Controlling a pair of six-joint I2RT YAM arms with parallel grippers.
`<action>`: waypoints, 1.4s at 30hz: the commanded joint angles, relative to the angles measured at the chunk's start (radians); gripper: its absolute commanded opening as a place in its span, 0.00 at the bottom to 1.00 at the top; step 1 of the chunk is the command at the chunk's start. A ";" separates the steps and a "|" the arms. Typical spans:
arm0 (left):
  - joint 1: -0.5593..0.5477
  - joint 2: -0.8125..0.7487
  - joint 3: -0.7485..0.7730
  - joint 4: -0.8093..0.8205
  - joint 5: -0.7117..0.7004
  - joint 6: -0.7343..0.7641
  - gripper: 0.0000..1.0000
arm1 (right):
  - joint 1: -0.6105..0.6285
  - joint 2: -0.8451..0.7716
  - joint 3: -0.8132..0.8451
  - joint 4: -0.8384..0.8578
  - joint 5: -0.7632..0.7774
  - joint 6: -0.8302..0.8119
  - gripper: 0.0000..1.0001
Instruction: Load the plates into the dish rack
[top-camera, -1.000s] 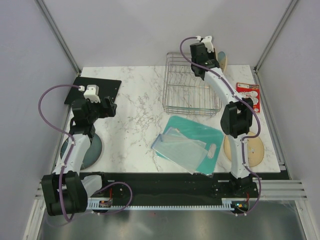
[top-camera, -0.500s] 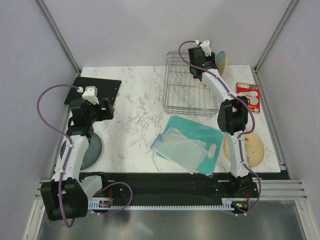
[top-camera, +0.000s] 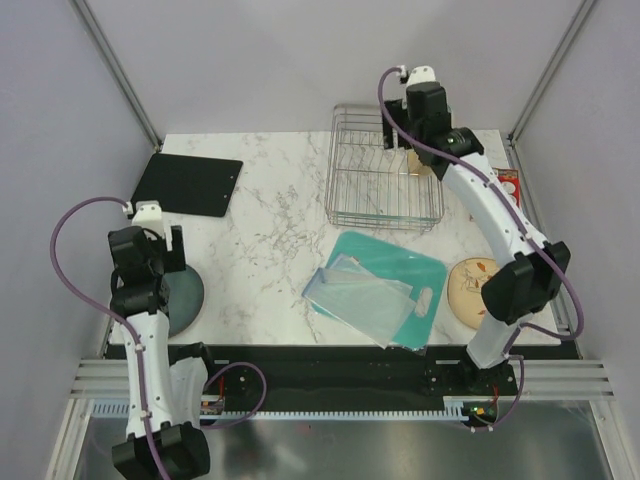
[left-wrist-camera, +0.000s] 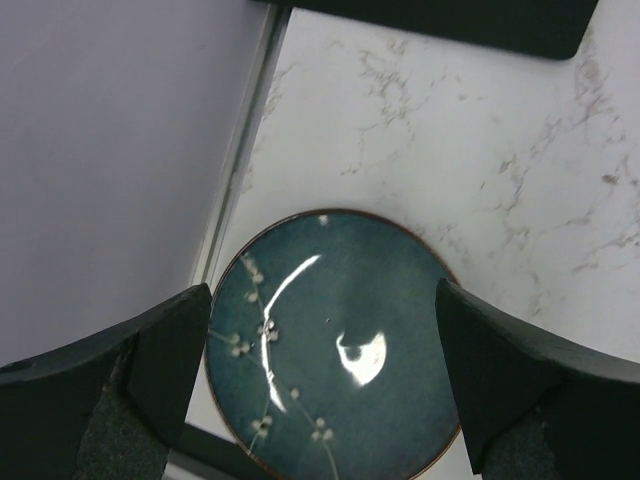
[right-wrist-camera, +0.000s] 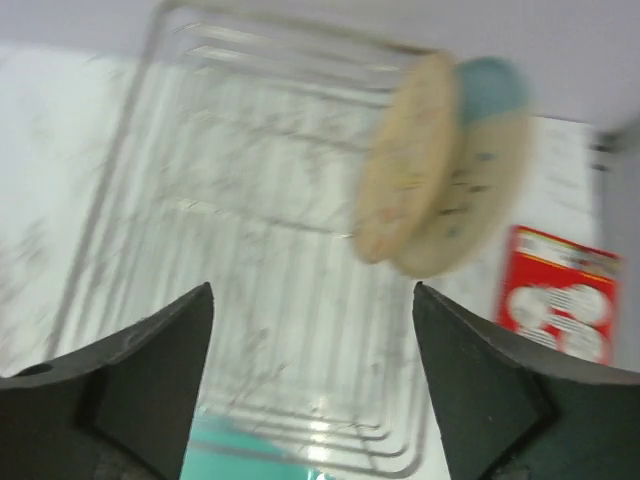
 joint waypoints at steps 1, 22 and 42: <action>0.032 -0.072 -0.022 -0.177 -0.130 0.153 1.00 | 0.050 -0.117 -0.263 0.041 -0.794 -0.165 0.94; 0.097 0.064 0.137 -0.415 0.033 0.070 0.98 | 0.441 0.660 -0.066 1.206 -1.691 0.810 0.78; 0.100 -0.033 0.364 -0.379 -0.004 -0.100 0.98 | 0.616 0.919 0.250 0.655 -1.165 0.715 0.60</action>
